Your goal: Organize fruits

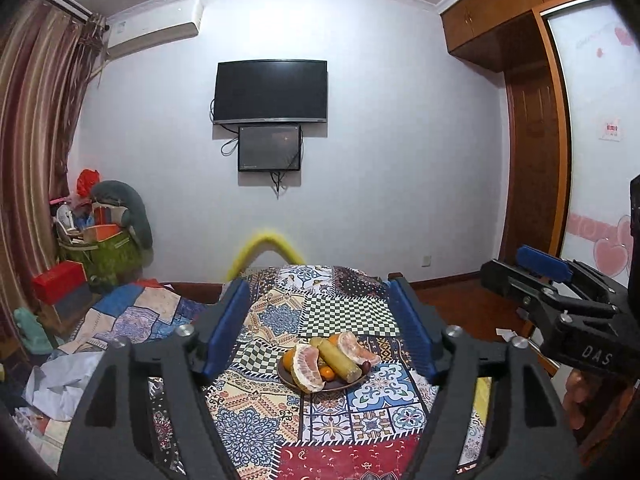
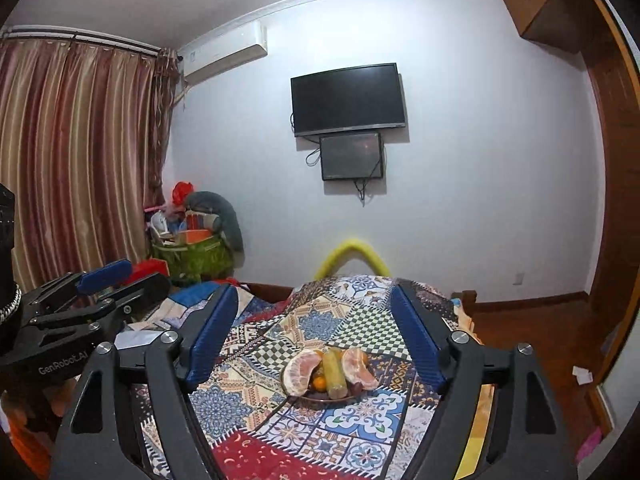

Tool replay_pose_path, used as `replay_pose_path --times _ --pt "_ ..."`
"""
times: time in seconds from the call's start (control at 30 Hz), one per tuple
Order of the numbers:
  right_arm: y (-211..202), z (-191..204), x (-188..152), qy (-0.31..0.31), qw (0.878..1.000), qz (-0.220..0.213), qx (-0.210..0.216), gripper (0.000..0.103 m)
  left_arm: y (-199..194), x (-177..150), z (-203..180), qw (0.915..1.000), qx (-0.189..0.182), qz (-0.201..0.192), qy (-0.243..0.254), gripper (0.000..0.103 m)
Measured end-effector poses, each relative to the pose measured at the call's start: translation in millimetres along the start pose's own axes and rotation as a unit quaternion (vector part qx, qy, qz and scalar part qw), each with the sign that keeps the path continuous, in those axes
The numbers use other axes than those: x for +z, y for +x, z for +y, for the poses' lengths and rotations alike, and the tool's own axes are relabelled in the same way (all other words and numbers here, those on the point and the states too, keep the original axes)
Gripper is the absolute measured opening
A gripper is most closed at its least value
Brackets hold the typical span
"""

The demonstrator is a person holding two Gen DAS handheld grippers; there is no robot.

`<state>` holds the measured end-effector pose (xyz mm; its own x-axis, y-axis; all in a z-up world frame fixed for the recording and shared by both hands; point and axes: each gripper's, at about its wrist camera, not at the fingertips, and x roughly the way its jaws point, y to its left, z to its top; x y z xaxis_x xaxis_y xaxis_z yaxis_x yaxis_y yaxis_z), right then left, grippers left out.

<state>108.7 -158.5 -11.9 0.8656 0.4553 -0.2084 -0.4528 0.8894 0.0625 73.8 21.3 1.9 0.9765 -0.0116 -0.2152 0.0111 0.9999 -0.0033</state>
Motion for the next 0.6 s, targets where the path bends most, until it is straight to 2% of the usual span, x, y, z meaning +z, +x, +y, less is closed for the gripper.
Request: replay_pose_path --times 0.23,0.3,0.47,0.6 --pt "-5.2 1.1 -1.3 0.005 1.000 -0.007 -0.010 0.095 -4.0 -2.2 0.2 1.0000 0.004 -0.007 0.000 0.083" --pt "-9.7 1.7 -3.4 0.005 1.000 -0.011 -0.015 0.103 -5.8 -3.1 -0.8 0.9999 0.004 -0.010 0.001 0.088" --pt "-14.5 4.1 -4.7 0.001 1.000 -0.012 -0.023 0.103 -8.7 -5.0 0.3 0.9998 0.010 -0.014 0.000 0.098" --pt "-15.7 3.3 -4.8 0.001 1.000 -0.011 -0.023 0.103 -8.2 -5.9 -0.5 0.9998 0.012 -0.013 -0.002 0.100"
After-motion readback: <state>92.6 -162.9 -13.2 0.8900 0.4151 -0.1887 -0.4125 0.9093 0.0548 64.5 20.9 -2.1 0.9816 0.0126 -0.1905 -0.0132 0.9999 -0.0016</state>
